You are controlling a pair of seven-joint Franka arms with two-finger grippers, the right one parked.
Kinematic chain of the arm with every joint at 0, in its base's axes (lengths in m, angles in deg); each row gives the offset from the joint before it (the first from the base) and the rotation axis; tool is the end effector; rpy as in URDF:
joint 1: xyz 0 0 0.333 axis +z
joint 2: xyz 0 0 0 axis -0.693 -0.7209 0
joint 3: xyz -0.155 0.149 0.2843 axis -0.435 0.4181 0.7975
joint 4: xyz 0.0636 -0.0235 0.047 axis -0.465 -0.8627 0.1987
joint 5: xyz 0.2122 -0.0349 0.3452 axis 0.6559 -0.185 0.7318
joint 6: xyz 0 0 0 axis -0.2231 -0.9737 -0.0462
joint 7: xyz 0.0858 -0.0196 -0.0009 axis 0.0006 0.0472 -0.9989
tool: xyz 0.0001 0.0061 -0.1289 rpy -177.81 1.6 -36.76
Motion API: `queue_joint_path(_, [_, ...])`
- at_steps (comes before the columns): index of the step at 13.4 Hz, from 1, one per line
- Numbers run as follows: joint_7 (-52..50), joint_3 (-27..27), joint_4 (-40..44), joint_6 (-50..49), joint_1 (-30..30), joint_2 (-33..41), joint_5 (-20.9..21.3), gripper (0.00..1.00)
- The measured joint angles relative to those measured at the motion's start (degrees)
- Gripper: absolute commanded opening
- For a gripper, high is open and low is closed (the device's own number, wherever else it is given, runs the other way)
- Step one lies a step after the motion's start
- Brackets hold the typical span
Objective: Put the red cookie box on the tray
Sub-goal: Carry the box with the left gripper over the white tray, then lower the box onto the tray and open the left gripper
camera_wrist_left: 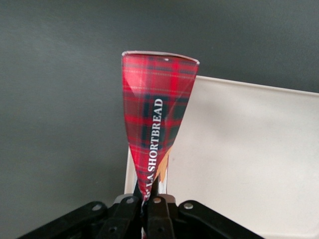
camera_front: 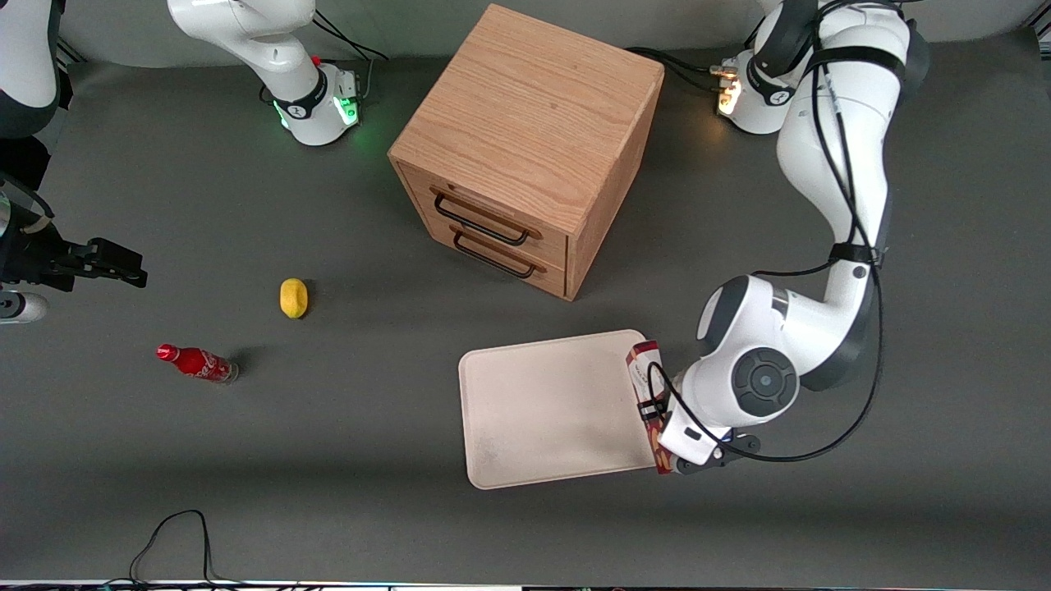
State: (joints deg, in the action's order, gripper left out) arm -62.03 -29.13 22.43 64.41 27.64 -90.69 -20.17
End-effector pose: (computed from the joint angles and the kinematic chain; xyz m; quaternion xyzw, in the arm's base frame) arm 0.7624 -0.3133 0.3053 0.9886 0.1363 -0.0413 0.0498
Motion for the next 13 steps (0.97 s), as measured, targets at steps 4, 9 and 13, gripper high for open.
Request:
queue_joint_path(4, [0.0,0.0,-0.3,2.1,-1.1,-2.1,0.0,0.00])
queue_joint_path(9, [0.0,0.0,-1.1,3.2,-1.5,-2.6,0.0,0.99])
queue_joint_path(13, [-0.1,0.0,-1.1,3.2,-1.4,-2.6,0.0,1.00])
